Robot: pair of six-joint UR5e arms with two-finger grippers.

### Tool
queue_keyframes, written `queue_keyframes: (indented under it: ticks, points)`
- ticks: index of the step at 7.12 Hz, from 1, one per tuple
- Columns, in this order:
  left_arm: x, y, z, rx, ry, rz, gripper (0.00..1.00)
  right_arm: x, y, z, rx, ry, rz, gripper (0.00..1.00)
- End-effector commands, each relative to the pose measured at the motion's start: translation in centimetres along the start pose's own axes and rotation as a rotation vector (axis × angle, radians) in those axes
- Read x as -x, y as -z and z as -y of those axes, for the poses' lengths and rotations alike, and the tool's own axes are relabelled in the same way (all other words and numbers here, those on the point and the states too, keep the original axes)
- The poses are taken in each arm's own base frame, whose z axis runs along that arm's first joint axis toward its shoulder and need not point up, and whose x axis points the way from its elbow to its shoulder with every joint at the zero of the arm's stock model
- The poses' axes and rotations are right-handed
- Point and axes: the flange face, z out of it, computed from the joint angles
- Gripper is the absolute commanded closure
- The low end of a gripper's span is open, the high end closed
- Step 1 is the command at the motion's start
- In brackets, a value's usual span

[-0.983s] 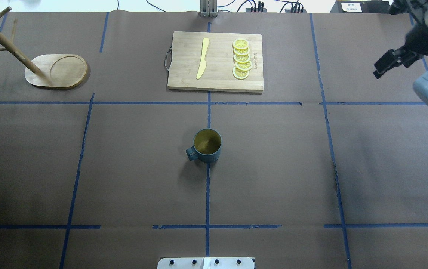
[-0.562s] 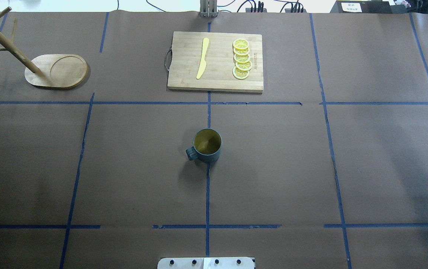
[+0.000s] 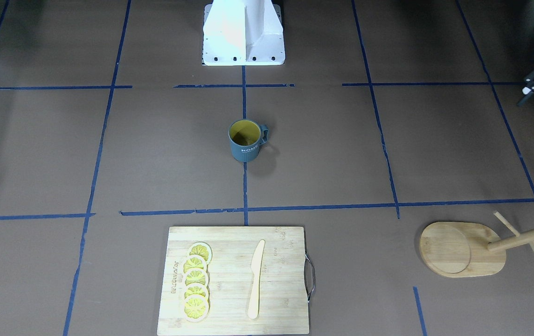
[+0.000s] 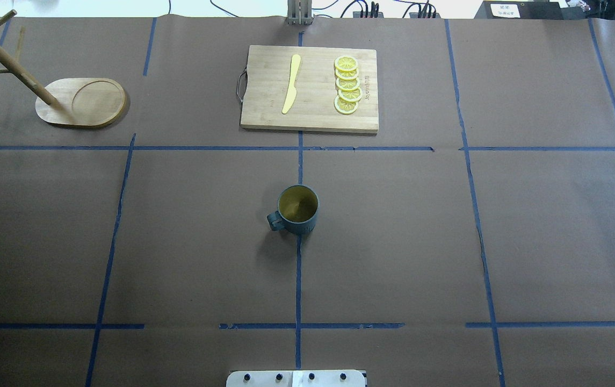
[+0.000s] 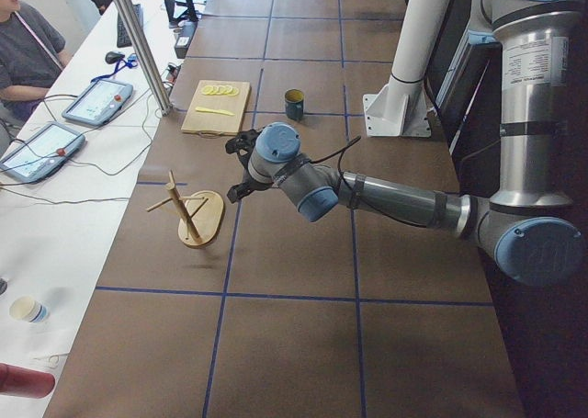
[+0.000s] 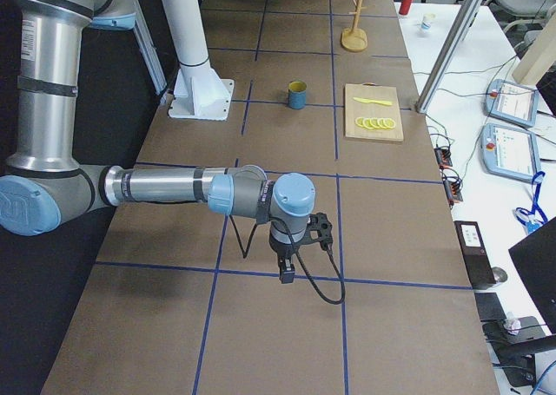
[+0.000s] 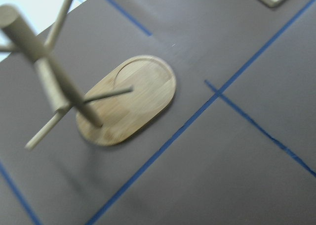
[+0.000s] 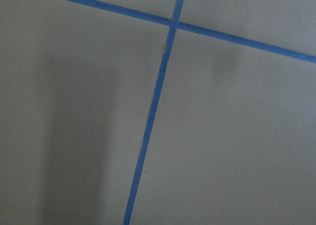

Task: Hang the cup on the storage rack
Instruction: 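Move the left gripper from near the rack toward the upright mug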

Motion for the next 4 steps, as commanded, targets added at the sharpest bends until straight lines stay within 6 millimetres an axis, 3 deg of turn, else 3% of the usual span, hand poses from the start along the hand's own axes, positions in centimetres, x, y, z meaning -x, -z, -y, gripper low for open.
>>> queue_keyframes:
  ticks: [1,3,4]
  points:
    - [-4.4,-3.9,3.3,-0.059,-0.125,-0.106,0.00,-0.4,-0.1,-0.3,-0.004,-0.015,0.015,0.00]
    - [-9.3,-8.9,7.4,-0.062,-0.164,-0.209,0.01,-0.1,0.3,0.0,-0.012,-0.013,0.012,0.00]
    - [-10.2,-10.3,9.8,-0.096,-0.202,-0.130,0.00,0.0,0.4,0.0,-0.014,-0.012,0.013,0.00]
